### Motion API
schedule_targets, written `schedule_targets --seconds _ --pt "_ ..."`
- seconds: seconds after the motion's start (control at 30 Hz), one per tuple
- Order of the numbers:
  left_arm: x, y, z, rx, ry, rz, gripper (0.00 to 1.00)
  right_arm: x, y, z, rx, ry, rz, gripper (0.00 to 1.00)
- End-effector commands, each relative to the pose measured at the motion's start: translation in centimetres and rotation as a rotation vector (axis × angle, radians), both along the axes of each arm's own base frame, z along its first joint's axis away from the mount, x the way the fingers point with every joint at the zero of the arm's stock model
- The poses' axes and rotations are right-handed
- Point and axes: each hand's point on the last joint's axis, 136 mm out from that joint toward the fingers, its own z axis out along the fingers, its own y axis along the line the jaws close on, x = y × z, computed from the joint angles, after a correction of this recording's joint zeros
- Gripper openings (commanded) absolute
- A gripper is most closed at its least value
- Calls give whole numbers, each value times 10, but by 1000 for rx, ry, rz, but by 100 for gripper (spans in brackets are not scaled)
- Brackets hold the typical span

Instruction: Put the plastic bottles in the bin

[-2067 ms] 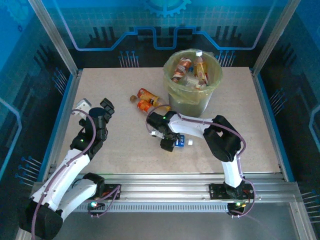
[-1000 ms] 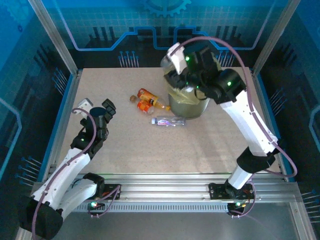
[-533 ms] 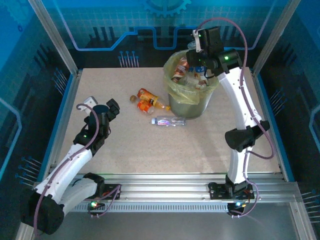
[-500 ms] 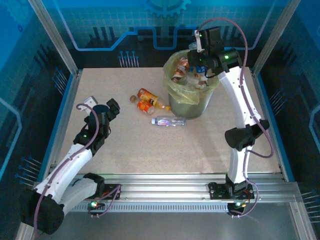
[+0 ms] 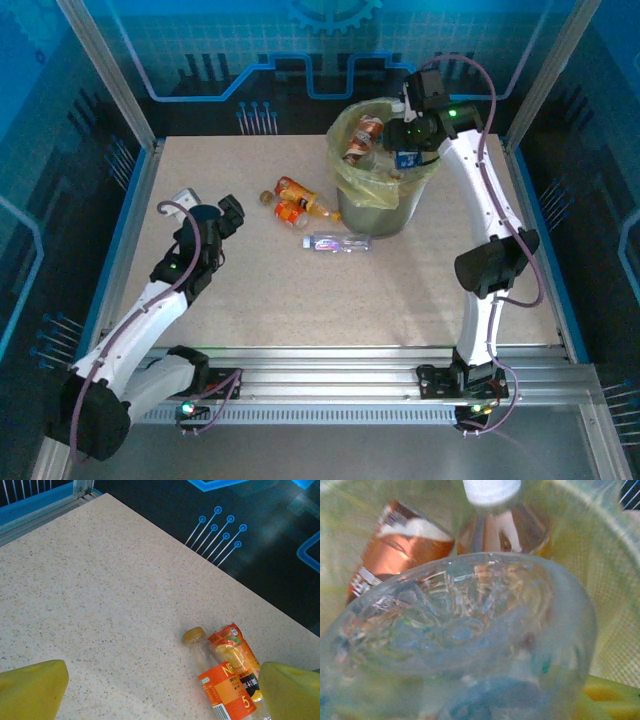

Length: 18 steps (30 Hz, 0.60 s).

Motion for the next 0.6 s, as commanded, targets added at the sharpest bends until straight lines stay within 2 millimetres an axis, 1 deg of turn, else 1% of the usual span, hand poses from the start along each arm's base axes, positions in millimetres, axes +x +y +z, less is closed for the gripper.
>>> schedule_targets --seconds 0.0,0.03,0.07,0.13,0.2,0.4,0.47,0.57 --pt "7 -3 17 -4 -34 -23 99 -7 -14 0 6 19 -47 75" --pt "7 -3 17 -5 -32 -25 99 -6 -17 -1 -10 20 -58 82" --pt "7 -4 18 -6 -34 -27 99 -6 -21 -1 -26 20 -69 86" --pt "7 -4 17 -5 -30 -27 99 -5 -27 2 -56 7 -91 92" --pt "7 -5 17 -6 -29 -31 99 -4 -33 7 -87 -9 -105 95" --pt "8 -5 16 -11 -26 -32 99 1 -52 28 -182 -67 -150 95" --pt "7 -5 16 -10 -25 -31 99 3 -61 29 -221 -64 -172 92" --pt "7 -5 15 -11 -24 -31 99 5 -69 26 -258 -51 -190 91"
